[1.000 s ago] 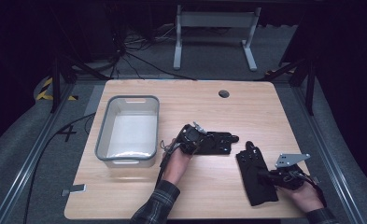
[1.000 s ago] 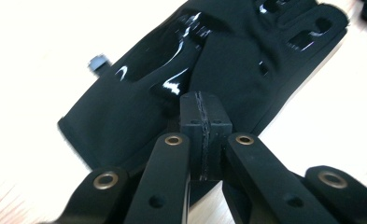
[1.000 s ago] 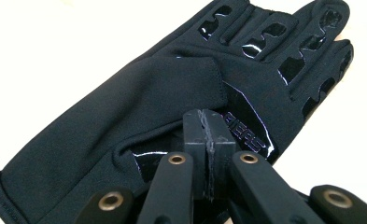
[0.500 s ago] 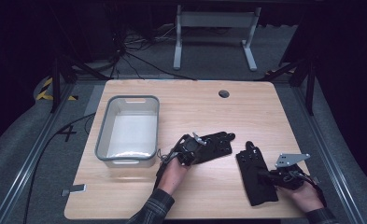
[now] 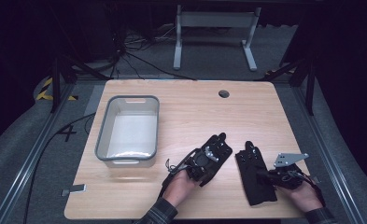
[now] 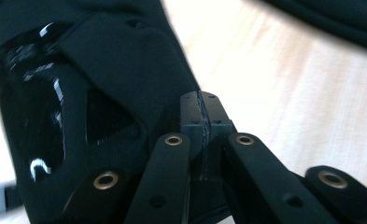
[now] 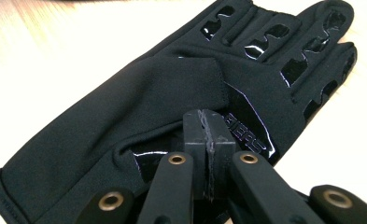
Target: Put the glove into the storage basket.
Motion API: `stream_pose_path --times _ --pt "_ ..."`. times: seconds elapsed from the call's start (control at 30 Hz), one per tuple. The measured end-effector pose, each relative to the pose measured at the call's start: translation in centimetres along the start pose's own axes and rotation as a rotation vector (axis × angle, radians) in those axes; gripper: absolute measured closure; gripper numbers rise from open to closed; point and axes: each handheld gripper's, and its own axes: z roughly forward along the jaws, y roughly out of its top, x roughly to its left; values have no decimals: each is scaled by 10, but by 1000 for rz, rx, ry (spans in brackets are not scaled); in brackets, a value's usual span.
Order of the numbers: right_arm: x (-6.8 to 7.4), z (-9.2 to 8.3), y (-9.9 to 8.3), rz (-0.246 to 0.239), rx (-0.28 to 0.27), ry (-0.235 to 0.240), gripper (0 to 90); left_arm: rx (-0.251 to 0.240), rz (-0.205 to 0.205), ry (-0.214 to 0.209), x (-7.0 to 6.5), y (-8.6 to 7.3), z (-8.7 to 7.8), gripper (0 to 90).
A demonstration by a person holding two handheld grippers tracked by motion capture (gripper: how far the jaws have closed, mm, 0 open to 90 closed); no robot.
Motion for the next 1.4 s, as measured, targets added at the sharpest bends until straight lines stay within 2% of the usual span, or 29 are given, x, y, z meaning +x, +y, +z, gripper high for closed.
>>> stream_pose_path --times 0.17,0.5,0.7,0.83,0.97,1.0,1.1,1.13,1.2,1.3,1.33,1.37,1.4 --pt "3 6 6 -13 -4 12 900 -7 21 -52 -6 3 6 896" --pt "15 21 22 -57 -4 35 900 -16 62 -114 -18 8 17 896" --pt "22 27 28 -86 -4 43 900 -24 83 -126 -23 10 20 896" --pt "21 23 28 -81 -28 41 900 -44 88 -106 -20 10 13 896" --pt "19 16 27 -69 -46 36 900 -93 35 -59 0 9 -3 896" --pt "19 16 27 -69 -46 36 900 -93 35 -59 0 9 -3 895" --pt "14 13 24 -48 -52 13 900 -117 8 -9 17 13 -9 896" --pt "13 13 24 -43 -52 10 900 -128 -3 23 25 14 -10 896" --pt "10 13 24 -37 -46 6 900 -118 -14 57 33 15 -10 896" --pt "8 15 23 -33 -38 1 900 -109 -27 75 39 14 -7 896" --pt "6 19 23 -31 -28 0 900 -95 -31 89 41 13 -5 896" --pt "6 20 23 -29 -23 0 900 -61 -37 93 43 9 -1 896" --pt "6 20 23 -29 -23 0 900 -61 -37 93 43 9 -1 896"
